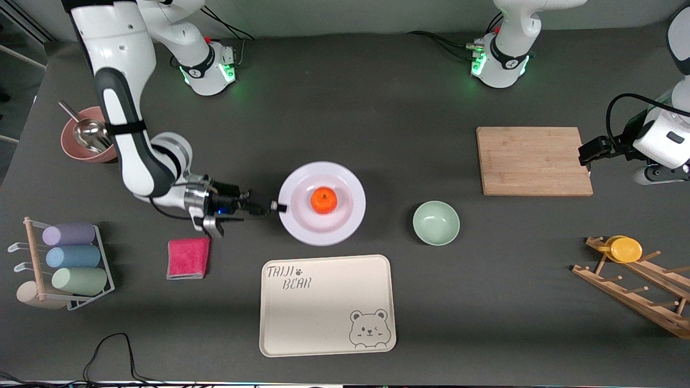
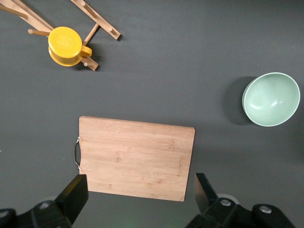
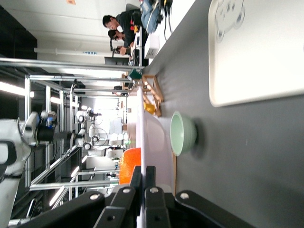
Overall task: Place orange and plate with both arms
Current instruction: 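Slide the plate with the right gripper toward the bear placemat, then position the plate on the placemat with the right gripper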
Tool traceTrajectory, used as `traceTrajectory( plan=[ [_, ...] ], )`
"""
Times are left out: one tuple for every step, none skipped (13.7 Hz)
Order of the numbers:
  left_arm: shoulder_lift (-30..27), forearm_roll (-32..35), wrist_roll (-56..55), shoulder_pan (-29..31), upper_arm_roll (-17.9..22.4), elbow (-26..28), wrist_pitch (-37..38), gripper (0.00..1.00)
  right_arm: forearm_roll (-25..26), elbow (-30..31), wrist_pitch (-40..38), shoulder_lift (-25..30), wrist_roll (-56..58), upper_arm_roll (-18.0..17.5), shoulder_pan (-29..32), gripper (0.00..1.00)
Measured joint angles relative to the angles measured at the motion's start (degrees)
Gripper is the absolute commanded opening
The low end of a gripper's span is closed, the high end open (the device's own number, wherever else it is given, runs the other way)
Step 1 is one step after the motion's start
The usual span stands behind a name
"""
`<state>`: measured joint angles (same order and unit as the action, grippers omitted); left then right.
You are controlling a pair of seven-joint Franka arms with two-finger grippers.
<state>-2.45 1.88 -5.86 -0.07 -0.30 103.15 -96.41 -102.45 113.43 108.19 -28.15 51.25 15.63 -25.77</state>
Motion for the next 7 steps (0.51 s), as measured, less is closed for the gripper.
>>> traceTrajectory(
  plan=[
    [0.0,0.0,0.1,0.0,0.0,0.0,-0.1,1.0,0.3,-5.5,0.0,-3.5,-2.2,0.1,0.6,0.0],
    [-0.1,-0.2,0.3,0.1,0.0,0.0,-0.5,1.0,0.5,-11.4,0.0,-7.1,-4.7,0.1,1.3,0.0],
    [-0.1,-0.4,0.4,0.2,0.1,0.1,-1.1,1.0,0.6,-17.4,0.0,-10.6,-7.3,0.1,2.1,0.0],
    [-0.1,-0.6,0.5,0.2,0.1,0.1,-1.2,1.0,0.7,-23.1,0.0,-14.1,-10.0,0.1,2.8,0.0],
    [-0.2,-0.6,0.5,0.2,0.2,0.1,-1.2,1.0,0.7,-28.4,0.0,-17.5,-12.9,0.1,3.5,0.0],
    [-0.4,-0.7,0.5,0.2,0.2,0.0,-1.2,1.0,0.7,-33.6,0.0,-20.8,-15.3,0.1,4.3,0.0],
    [-0.6,-0.7,0.5,0.2,0.2,-0.1,-1.2,1.0,0.7,-38.5,0.0,-23.9,-17.2,0.1,5.2,0.0]
  ],
)
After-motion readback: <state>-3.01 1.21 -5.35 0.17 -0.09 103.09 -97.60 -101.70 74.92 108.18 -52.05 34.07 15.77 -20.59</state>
